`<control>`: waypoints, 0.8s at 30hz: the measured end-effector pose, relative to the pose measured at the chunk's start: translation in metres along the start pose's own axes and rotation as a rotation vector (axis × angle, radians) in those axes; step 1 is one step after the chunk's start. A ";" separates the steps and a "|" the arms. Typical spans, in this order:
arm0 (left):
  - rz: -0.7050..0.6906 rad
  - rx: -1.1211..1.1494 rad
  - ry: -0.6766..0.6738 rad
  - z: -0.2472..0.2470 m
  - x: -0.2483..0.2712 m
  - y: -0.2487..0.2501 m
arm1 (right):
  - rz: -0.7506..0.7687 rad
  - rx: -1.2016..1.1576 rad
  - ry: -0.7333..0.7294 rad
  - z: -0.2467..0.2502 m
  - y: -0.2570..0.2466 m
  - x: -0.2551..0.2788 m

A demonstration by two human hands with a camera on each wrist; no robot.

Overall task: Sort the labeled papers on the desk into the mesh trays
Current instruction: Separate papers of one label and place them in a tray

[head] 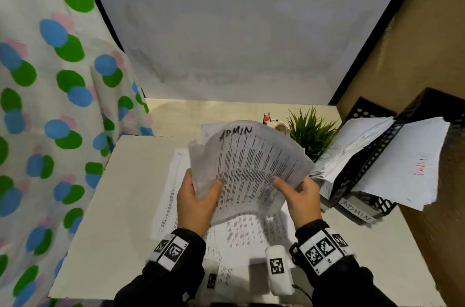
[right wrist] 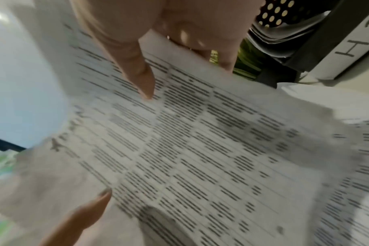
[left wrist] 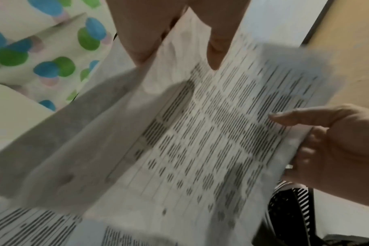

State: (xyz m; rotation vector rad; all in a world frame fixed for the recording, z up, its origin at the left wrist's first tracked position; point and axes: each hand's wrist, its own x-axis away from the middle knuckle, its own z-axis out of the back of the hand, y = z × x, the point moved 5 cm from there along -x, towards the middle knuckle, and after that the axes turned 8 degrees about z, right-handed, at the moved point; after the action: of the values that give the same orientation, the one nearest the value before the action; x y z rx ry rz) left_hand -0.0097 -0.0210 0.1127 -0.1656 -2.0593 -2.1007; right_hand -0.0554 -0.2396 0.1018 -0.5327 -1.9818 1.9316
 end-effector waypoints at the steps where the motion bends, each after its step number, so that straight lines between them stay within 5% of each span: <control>1: -0.009 -0.004 -0.012 0.000 0.001 -0.002 | -0.007 0.009 0.019 0.001 0.000 0.002; 6: 0.193 -0.150 -0.011 -0.002 0.013 -0.052 | -0.188 0.095 -0.050 0.000 0.029 0.028; 17: 0.239 -0.249 -0.078 -0.021 0.013 -0.062 | -0.301 0.079 0.012 0.034 0.020 0.028; 24: 0.152 -0.208 -0.319 -0.069 0.019 0.005 | -0.103 0.024 0.166 0.093 -0.020 0.008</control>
State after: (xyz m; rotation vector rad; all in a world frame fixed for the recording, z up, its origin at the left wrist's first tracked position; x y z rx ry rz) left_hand -0.0236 -0.0909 0.1199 -0.7063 -1.9049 -2.3094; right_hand -0.1078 -0.3180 0.1187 -0.5548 -1.8438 1.7867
